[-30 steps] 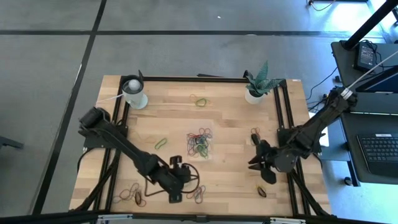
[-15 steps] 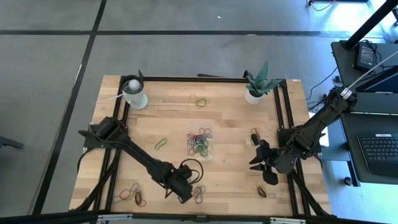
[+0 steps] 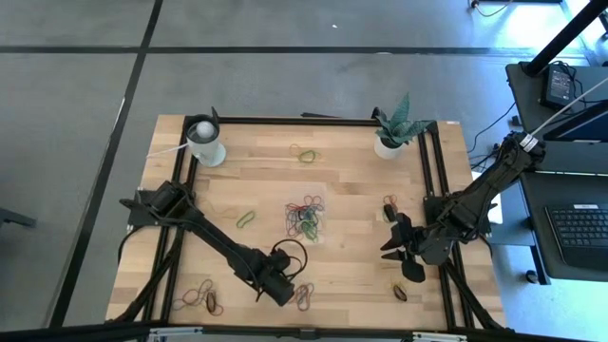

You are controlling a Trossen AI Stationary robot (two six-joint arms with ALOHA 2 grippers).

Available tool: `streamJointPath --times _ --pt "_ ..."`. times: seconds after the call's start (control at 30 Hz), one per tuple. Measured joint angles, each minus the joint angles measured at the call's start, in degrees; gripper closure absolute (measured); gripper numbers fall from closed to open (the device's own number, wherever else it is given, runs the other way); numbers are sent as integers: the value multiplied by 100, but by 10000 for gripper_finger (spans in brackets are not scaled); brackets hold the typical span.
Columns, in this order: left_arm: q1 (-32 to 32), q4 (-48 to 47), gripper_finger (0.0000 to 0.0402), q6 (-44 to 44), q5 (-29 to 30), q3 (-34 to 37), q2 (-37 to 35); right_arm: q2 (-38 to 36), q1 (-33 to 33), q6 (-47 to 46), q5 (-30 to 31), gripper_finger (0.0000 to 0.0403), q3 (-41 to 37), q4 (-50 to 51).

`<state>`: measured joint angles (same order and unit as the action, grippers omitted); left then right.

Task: Pick and place rubber bands into bin
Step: Put the green rubber band into the transparent bin

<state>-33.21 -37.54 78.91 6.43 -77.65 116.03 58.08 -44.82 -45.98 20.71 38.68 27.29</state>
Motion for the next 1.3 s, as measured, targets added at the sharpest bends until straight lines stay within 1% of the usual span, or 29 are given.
streamJointPath --times 0.07,0.2,0.37,0.53,0.83,1.03,1.2,1.3 --pt "6 50 319 -2 -58 8 0 0 -2 4 0 292 0 0" --pt "4 143 387 6 -127 13 7 0 0 20 0 292 0 -1" --pt "-7 223 400 39 -251 -44 -72 0 -2 7 0 292 0 -2" --pt "-6 186 400 -125 -156 -240 -267 0 0 2 0 292 0 -4" --pt "-4 148 396 -168 40 -278 -396 0 0 -24 2 292 0 -27" --pt "33 -198 359 -139 147 -278 -396 0 0 -20 2 292 0 -26" --pt "35 -878 322 423 149 -278 -396 0 0 -22 2 292 0 -25" --pt "33 -996 304 619 111 -277 -396 0 0 -22 2 292 0 -24"
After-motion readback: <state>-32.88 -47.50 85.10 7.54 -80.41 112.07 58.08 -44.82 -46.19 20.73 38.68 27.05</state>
